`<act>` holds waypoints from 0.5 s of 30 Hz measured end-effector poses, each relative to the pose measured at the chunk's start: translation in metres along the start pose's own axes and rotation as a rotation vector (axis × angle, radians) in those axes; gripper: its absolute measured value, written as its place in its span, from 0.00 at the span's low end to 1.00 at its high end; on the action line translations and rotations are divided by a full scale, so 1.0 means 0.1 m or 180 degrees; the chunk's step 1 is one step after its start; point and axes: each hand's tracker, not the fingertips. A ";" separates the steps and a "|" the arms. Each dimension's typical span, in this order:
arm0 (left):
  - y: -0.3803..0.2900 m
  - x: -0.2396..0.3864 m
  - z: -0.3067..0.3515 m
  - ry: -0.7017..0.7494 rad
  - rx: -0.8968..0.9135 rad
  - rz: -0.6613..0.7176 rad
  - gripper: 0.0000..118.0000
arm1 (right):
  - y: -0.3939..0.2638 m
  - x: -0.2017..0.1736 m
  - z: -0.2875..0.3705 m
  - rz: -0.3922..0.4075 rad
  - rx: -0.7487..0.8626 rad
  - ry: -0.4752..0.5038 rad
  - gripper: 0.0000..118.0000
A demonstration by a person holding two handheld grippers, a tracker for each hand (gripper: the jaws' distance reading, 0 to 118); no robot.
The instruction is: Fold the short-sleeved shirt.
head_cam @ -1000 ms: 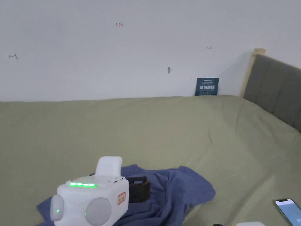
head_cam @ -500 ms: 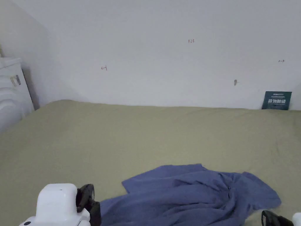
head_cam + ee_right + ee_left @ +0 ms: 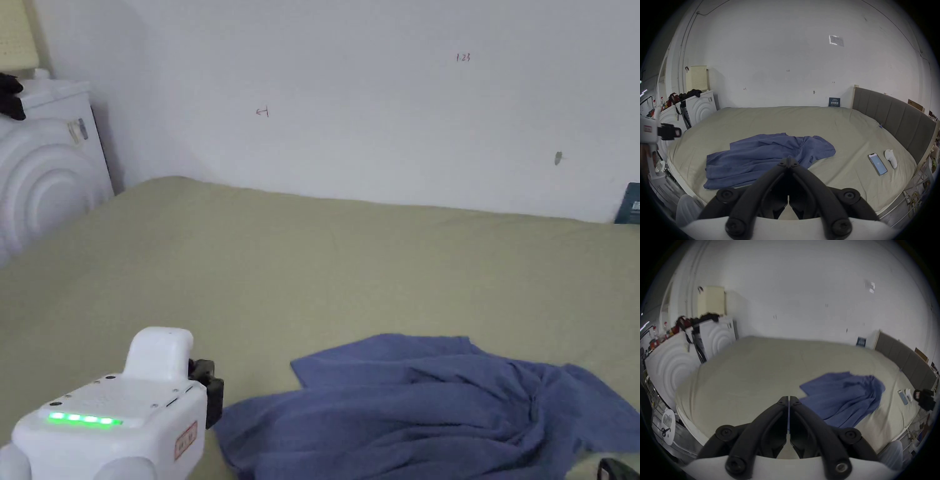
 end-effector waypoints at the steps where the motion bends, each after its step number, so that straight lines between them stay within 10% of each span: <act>1: -0.01 -0.04 -0.21 -0.0028 -0.0131 0.0036 0.01 | -0.02 0.00 -0.04 -0.0016 -0.0028 0.0001 0.01; 3: -0.04 -0.13 -0.69 -0.0137 -0.0653 0.0031 0.06 | -0.07 0.01 -0.15 -0.0019 -0.0129 0.0010 0.01; 4: -0.08 -0.18 -0.90 -0.0092 -0.0711 0.0154 0.25 | -0.09 0.01 -0.20 -0.0006 -0.0173 0.0007 0.01; 5: -0.14 -0.20 -1.10 -0.0001 -0.0756 0.0222 0.72 | -0.11 0.02 -0.26 0.0017 -0.0226 -0.0013 0.01; 6: -0.15 -0.23 -1.31 -0.0027 -0.0937 0.0150 0.97 | -0.13 0.03 -0.32 0.0041 -0.0268 -0.0027 0.01; 15: -0.45 -0.18 -2.30 0.0202 -0.1531 -0.0058 0.99 | -0.25 0.19 -0.68 -0.0001 -0.0576 -0.0125 0.01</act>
